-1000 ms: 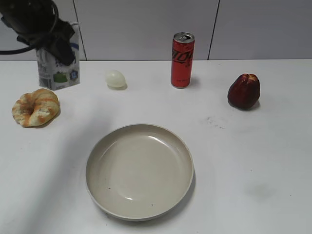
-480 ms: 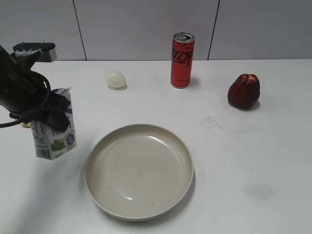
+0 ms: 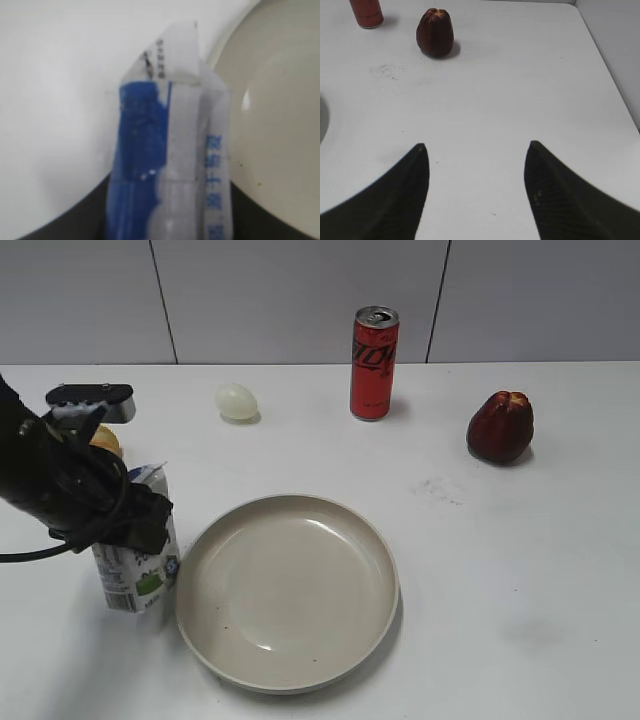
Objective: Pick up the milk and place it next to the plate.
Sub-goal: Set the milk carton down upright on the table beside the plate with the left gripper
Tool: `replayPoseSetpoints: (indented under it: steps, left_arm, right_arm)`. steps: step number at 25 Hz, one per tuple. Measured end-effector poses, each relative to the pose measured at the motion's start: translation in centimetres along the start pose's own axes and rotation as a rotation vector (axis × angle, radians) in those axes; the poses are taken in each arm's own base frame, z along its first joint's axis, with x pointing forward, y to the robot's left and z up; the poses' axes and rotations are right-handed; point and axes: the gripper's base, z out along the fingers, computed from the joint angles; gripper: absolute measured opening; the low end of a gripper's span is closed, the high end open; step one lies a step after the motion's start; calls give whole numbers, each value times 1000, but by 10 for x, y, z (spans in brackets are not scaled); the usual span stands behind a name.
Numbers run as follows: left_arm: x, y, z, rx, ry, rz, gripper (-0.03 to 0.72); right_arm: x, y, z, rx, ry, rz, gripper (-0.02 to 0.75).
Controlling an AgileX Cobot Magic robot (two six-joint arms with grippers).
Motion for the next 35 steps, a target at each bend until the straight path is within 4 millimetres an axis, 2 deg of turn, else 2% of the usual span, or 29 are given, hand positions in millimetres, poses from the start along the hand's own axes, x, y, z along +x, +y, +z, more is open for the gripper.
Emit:
replayPoseSetpoints:
  steps: [14,23,30,35]
  left_arm:
    - [-16,1,-9,-27,-189,-13,312]
    - [-10,4,-5,-41,-205,-25,312]
    - [8,4,5,-62,-207,-28,312]
    - [11,8,8,-79,-237,-43,316]
  right_arm:
    - [0,0,0,0,0,0,459]
    - [0,0,0,0,0,0,459]
    - [0,0,0,0,0,0,459]
    - [0,0,0,0,0,0,459]
